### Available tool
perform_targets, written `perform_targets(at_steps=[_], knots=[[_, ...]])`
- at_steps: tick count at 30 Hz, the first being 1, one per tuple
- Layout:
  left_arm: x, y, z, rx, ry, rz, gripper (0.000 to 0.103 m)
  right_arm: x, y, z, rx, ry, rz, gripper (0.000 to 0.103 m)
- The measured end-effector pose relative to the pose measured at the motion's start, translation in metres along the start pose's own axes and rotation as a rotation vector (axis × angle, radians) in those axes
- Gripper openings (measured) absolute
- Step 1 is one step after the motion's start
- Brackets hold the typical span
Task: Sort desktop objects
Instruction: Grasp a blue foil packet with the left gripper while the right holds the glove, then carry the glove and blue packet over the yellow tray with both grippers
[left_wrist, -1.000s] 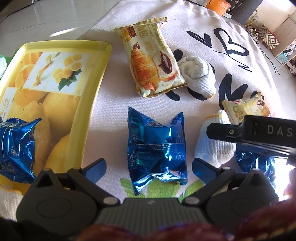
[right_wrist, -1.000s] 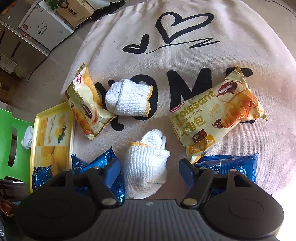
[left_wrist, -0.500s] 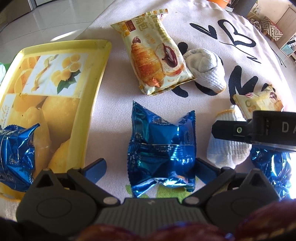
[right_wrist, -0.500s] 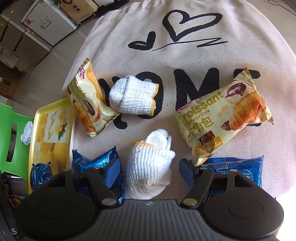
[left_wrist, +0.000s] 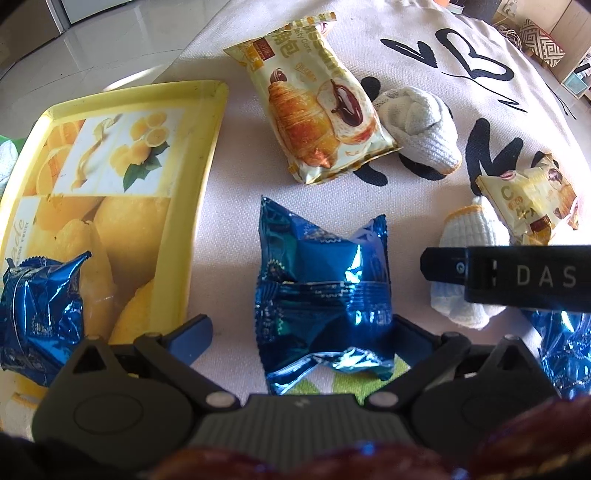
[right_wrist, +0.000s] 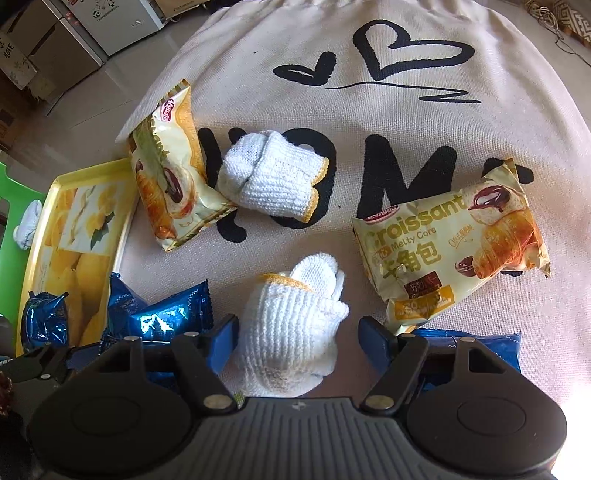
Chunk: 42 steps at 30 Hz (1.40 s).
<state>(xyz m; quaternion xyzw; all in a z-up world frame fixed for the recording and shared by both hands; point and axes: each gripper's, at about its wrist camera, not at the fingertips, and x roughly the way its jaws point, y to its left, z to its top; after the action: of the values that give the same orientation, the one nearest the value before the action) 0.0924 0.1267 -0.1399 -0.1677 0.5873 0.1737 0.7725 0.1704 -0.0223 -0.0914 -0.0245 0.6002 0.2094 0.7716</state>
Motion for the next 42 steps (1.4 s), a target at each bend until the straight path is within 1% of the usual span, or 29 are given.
perform_targets(at_steps=[4, 8, 12, 22, 23, 26, 28, 31, 33, 34, 35, 36, 37, 38, 39, 42], knots=[[0.001, 0.000, -0.001, 0.006, 0.001, 0.012, 0.103, 0.001, 0.001, -0.001, -0.011, -0.002, 0.001, 0.079], [0.002, -0.006, -0.003, 0.041, -0.002, 0.040, 0.103, 0.002, 0.003, -0.003, -0.032, -0.003, 0.006, 0.084], [0.002, -0.008, -0.005, 0.043, -0.007, 0.048, 0.103, 0.003, 0.005, -0.005, -0.050, -0.003, 0.001, 0.088], [0.004, -0.013, -0.004, 0.039, -0.011, 0.052, 0.103, 0.002, 0.008, -0.010, -0.093, -0.006, -0.019, 0.089], [0.002, -0.008, -0.006, 0.039, -0.013, 0.052, 0.103, 0.002, 0.008, -0.010, -0.100, -0.006, -0.022, 0.089], [0.003, -0.008, -0.002, 0.037, -0.010, 0.052, 0.103, 0.002, 0.010, -0.014, -0.127, -0.015, -0.040, 0.089], [0.003, -0.007, -0.001, 0.042, -0.006, 0.050, 0.103, 0.001, 0.011, -0.016, -0.146, -0.025, -0.063, 0.086], [0.003, -0.008, 0.000, 0.038, -0.015, 0.038, 0.103, -0.002, 0.011, -0.018, -0.173, -0.040, -0.090, 0.073], [0.002, -0.010, 0.003, 0.026, -0.023, 0.029, 0.101, -0.004, 0.008, -0.018, -0.167, -0.043, -0.076, 0.065], [0.001, -0.010, 0.003, 0.023, -0.029, 0.027, 0.100, -0.006, 0.006, -0.017, -0.150, -0.042, -0.066, 0.064], [-0.001, -0.010, 0.004, 0.020, -0.039, 0.023, 0.096, -0.007, 0.003, -0.017, -0.138, -0.041, -0.061, 0.063], [-0.003, -0.010, 0.004, 0.018, -0.051, 0.020, 0.089, -0.008, 0.001, -0.017, -0.129, -0.042, -0.058, 0.062], [-0.005, -0.010, 0.005, 0.015, -0.062, 0.013, 0.086, -0.009, -0.001, -0.018, -0.125, -0.044, -0.059, 0.062], [-0.006, -0.009, 0.006, 0.011, -0.069, 0.002, 0.079, -0.010, -0.003, -0.018, -0.121, -0.046, -0.060, 0.062], [-0.007, -0.008, 0.007, 0.005, -0.073, -0.008, 0.075, -0.012, -0.004, -0.018, -0.116, -0.048, -0.058, 0.062], [-0.012, -0.012, 0.004, -0.021, -0.070, -0.037, 0.074, -0.018, -0.013, -0.017, -0.075, -0.054, -0.029, 0.062]])
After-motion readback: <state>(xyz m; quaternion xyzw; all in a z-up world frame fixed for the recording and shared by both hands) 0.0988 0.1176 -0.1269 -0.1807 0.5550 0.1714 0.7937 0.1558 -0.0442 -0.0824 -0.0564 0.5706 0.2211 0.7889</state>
